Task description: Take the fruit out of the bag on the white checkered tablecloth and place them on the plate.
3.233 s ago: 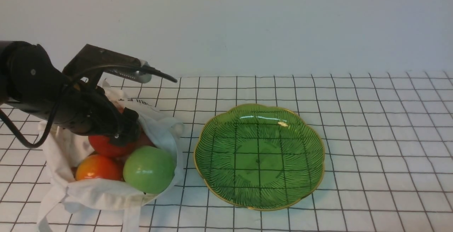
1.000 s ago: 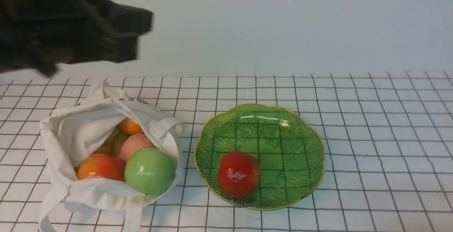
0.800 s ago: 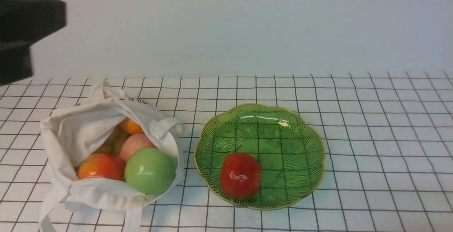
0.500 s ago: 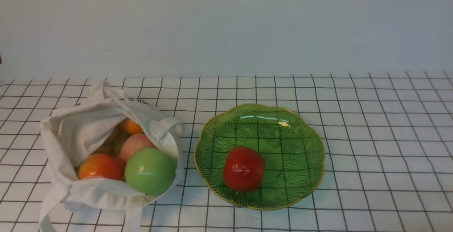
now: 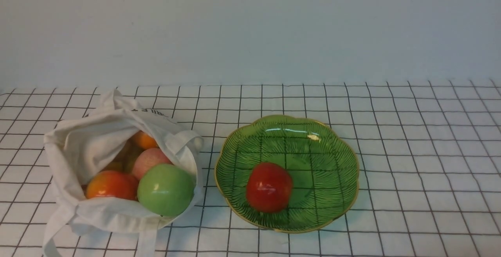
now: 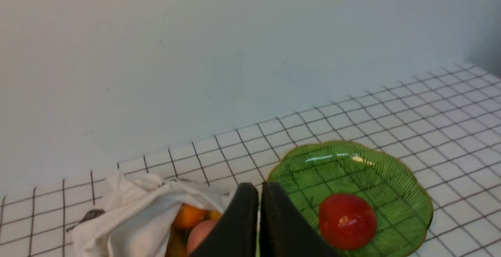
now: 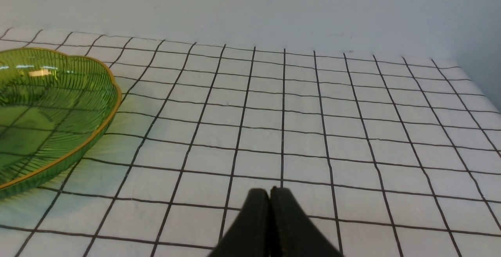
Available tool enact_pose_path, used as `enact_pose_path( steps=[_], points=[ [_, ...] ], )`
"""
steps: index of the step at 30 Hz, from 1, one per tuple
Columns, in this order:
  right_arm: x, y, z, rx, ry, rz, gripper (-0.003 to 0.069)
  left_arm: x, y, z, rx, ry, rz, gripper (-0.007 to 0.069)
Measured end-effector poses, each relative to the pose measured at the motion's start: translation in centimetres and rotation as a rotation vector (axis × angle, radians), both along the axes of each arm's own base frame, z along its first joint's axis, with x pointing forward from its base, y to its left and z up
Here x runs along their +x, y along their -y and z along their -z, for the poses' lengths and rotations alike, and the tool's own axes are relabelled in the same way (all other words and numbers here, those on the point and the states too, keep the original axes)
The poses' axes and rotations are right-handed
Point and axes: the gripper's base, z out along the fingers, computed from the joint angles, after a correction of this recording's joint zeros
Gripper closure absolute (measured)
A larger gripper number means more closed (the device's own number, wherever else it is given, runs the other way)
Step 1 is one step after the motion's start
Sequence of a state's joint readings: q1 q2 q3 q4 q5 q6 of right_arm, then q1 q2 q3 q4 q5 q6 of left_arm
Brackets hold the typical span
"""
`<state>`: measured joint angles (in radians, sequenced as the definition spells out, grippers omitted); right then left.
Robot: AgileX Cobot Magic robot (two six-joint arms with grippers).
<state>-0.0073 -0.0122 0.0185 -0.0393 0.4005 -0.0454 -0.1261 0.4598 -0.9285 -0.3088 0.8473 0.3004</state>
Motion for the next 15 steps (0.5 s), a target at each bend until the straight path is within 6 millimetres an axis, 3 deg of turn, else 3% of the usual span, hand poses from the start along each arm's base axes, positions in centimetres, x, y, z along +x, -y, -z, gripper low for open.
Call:
enact_pose_path(
  steps=[5, 9, 14, 15],
  points=[
    [0.0, 0.0, 0.0, 0.0, 0.0, 0.0, 0.0673, -0.9, -0.8, 0.3, 0.035, 0.017, -0.068, 0.0632],
    [0.0, 0.0, 0.0, 0.0, 0.0, 0.0, 0.0673, -1.0, -1.6, 2.0, 0.038, 0.031, -0.161, 0.0632],
    [0.0, 0.0, 0.0, 0.0, 0.0, 0.0, 0.0673, -0.6, -2.5, 8.1, 0.036, 0.116, -0.282, 0.0632],
    [0.0, 0.0, 0.0, 0.0, 0.0, 0.0, 0.0673, -0.6, -2.5, 8.4, 0.036, 0.117, -0.284, 0.0632]
  ],
)
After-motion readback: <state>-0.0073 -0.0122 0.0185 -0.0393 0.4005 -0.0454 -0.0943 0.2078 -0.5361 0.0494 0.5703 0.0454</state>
